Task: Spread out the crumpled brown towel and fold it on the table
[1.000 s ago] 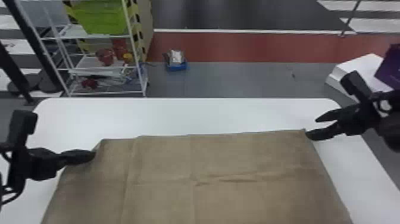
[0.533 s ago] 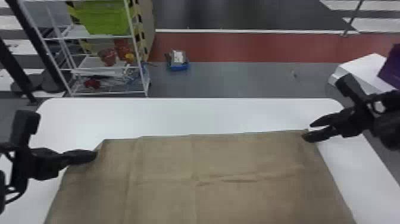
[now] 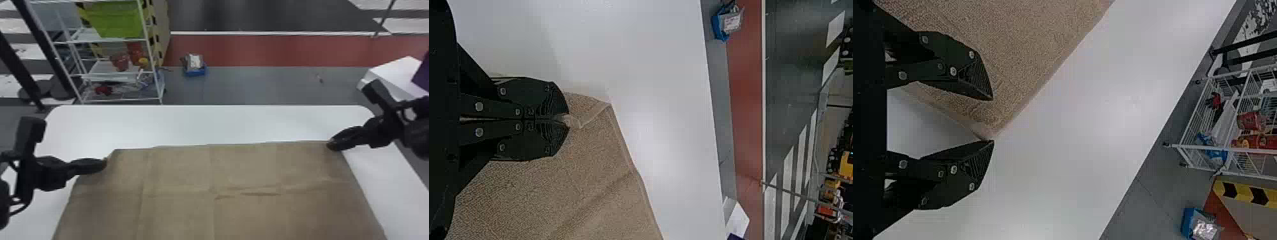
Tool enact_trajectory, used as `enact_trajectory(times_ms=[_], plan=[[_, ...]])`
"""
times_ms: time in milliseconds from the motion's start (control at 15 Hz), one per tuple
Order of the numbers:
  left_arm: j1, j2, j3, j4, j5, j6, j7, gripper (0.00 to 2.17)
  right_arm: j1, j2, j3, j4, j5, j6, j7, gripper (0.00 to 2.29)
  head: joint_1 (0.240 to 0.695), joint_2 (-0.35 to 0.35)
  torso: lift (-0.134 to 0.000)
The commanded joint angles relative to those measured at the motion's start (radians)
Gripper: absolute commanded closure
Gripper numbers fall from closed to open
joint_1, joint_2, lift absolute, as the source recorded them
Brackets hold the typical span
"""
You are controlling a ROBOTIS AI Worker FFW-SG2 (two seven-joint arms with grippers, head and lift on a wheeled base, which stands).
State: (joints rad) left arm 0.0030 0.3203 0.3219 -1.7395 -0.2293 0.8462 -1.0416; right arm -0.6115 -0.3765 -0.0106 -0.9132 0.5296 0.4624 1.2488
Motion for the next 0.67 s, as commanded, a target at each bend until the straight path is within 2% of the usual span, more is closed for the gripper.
enact_trajectory(times_ms=[0,133,267,400,600], plan=[[0.000,-0.003,-0.003,0.000,-0.001,0.000,0.000,1.68,0.003,-0.002,-0.005,0.001,-0.003,-0.006,0.001,0.89,0.695,0.021,-0.124],[0.000,-0.003,-0.003,0.000,-0.002,0.003,0.000,1.68,0.010,-0.006,-0.008,0.001,-0.010,-0.015,0.003,1.50,0.695,0.019,-0.124],[0.003,-0.003,-0.001,-0.011,-0.005,0.003,-0.002,1.68,0.027,-0.009,-0.026,-0.012,-0.017,-0.024,0.026,1.80,0.695,0.017,-0.124],[0.018,-0.006,0.019,-0.046,0.004,0.003,-0.005,1.68,0.067,-0.013,-0.075,-0.064,-0.029,-0.027,0.066,1.80,0.695,0.018,-0.124],[0.035,-0.010,0.045,-0.094,0.021,0.003,-0.005,1.68,0.164,-0.056,-0.167,-0.185,-0.103,-0.058,0.115,1.80,0.695,0.014,-0.124]])
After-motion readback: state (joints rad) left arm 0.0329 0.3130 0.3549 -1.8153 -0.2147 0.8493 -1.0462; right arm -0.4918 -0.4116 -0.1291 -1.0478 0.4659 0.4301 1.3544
